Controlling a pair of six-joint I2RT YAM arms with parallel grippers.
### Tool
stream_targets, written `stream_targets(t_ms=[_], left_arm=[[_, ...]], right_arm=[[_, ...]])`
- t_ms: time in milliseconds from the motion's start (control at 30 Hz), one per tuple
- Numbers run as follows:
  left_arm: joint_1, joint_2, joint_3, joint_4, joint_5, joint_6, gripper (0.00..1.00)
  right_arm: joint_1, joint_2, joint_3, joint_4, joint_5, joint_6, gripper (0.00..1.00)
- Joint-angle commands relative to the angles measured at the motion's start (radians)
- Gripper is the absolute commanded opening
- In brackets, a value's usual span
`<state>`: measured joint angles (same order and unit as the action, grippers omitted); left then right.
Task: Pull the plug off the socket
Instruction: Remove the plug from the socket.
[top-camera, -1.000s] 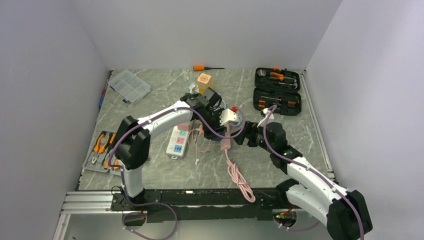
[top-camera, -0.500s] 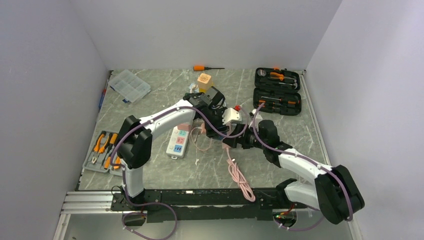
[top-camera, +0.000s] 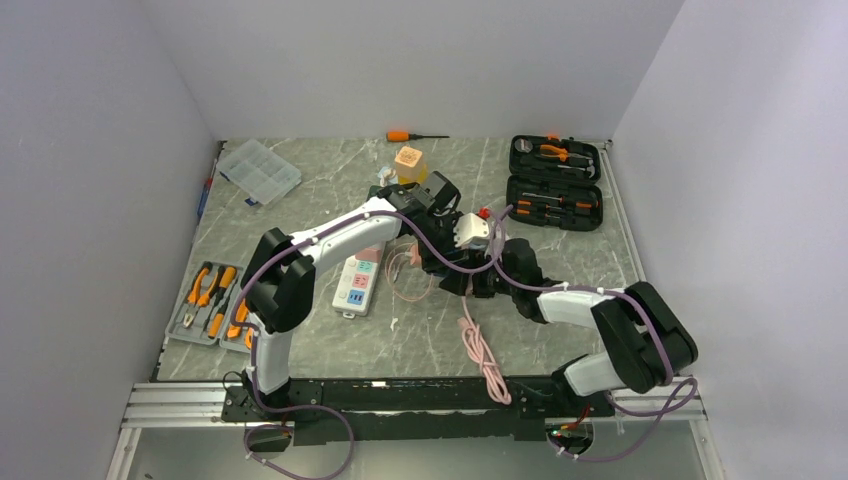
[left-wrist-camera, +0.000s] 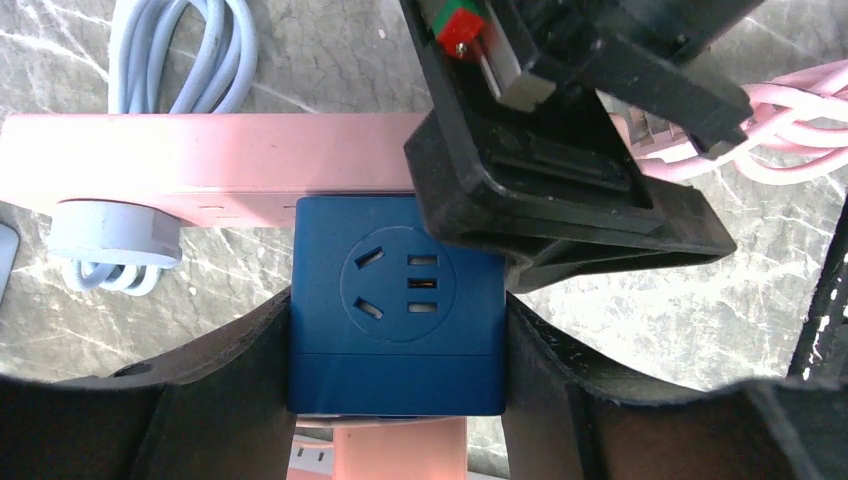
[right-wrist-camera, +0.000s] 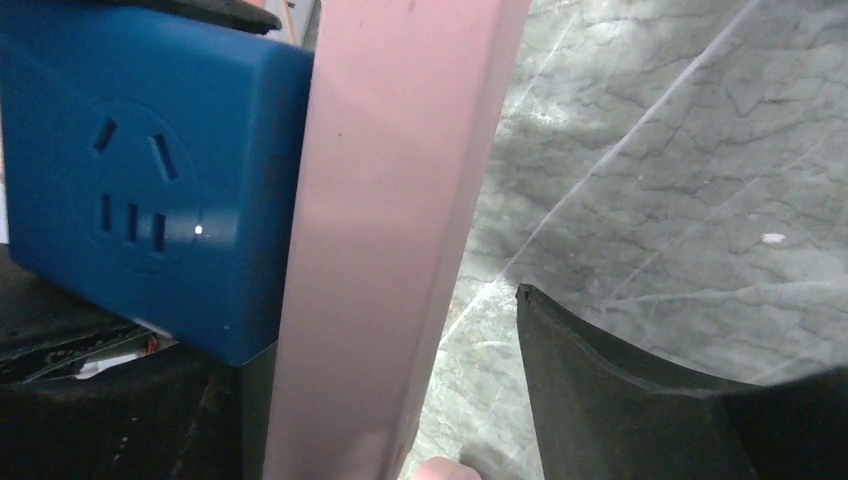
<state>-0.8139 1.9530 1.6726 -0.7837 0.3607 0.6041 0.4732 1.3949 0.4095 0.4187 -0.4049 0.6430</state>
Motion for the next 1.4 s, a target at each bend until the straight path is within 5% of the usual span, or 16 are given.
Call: stream_targets(t_ms=[0,267,367,867,1367], left_arm=[[-0.014,-0.046,0.026,0.03,0.032,-0.042,0.0],[-0.023,-0.062,0.024,0.006,0.021,-0.027,0.0],[-0.021,-0.071,0.014,-0.011,0.017,-0.021,0.0],[0.011,-0.153,-0.098,-0.095,-0.016,0.078,0.0],[0.096,-0.196,-0.148,-0.207,0.002,0.178,0.0]], right_arm=[[0.007,0.055,0.051,0.158,0.011,-0.008,0.68],[0.007,0.04,0.037,0.203,0.024,0.002,0.12],[0.006,-0.001,0.011,0.172,0.055,-0.006,0.01],[0.004,-0.048,0.09,-0.219,0.351,-0.056,0.0],[0.001,-0.075,0.071,-0.342,0.455,-0.041,0.0]])
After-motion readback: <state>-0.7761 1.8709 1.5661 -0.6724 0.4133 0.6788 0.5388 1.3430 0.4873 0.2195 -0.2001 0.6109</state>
